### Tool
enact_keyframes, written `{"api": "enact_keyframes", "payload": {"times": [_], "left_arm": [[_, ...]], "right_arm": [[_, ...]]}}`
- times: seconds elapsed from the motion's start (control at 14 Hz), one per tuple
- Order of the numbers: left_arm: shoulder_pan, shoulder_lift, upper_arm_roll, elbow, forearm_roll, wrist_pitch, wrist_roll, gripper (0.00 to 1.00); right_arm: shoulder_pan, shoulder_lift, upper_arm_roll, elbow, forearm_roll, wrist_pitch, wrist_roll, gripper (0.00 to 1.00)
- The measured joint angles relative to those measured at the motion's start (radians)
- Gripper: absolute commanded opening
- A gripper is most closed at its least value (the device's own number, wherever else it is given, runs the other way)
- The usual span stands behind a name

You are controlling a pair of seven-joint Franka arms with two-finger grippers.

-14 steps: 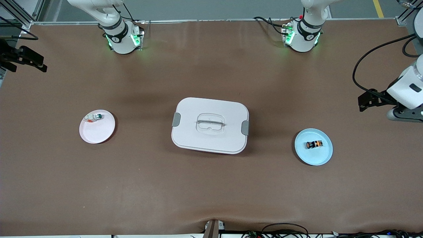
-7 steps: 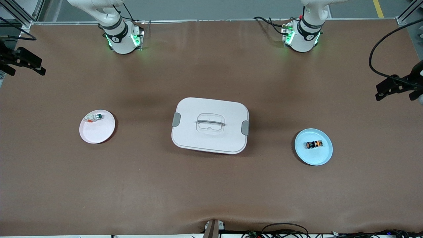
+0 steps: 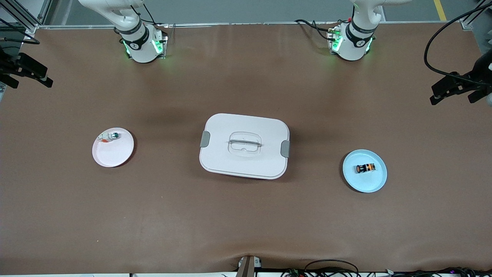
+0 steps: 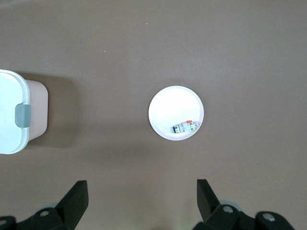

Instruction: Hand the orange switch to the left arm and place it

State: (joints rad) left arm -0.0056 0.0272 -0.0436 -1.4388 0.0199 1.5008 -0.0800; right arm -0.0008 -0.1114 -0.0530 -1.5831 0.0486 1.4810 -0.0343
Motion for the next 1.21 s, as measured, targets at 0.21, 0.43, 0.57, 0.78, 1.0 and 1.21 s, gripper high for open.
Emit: {"api": "enact_keyframes", "payload": {"times": [0.21, 0.43, 0.57, 0.78, 1.0, 1.21], "left_arm": [[-0.002, -0.013, 0.000, 0.000, -0.003, -0.027, -0.001, 1.00], [-0.011, -0.028, -0.004, -0.013, -0.003, -0.036, -0.003, 1.00], [-0.014, -0.037, -0.013, -0.027, -0.003, -0.037, -0.004, 1.00], [-0.015, -0.043, -0.033, -0.036, -0.003, -0.037, -0.037, 1.00], [-0.015, -0.043, -0.047, -0.039, -0.004, -0.037, -0.045, 1.00], [-0.015, -0.043, -0.047, -0.044, -0.003, -0.037, -0.045, 1.00]], "right_arm": [[0.000, -0.004, 0.000, 0.000, 0.000, 0.000, 0.000, 1.00], [0.000, -0.004, 0.000, 0.000, 0.000, 0.000, 0.000, 1.00], [0.000, -0.004, 0.000, 0.000, 0.000, 0.000, 0.000, 1.00], [0.000, -0.004, 0.000, 0.000, 0.000, 0.000, 0.000, 1.00], [0.000, -0.004, 0.000, -0.001, 0.000, -0.002, 0.000, 1.00], [0.000, -0.004, 0.000, -0.001, -0.001, -0.004, 0.000, 1.00]]}}
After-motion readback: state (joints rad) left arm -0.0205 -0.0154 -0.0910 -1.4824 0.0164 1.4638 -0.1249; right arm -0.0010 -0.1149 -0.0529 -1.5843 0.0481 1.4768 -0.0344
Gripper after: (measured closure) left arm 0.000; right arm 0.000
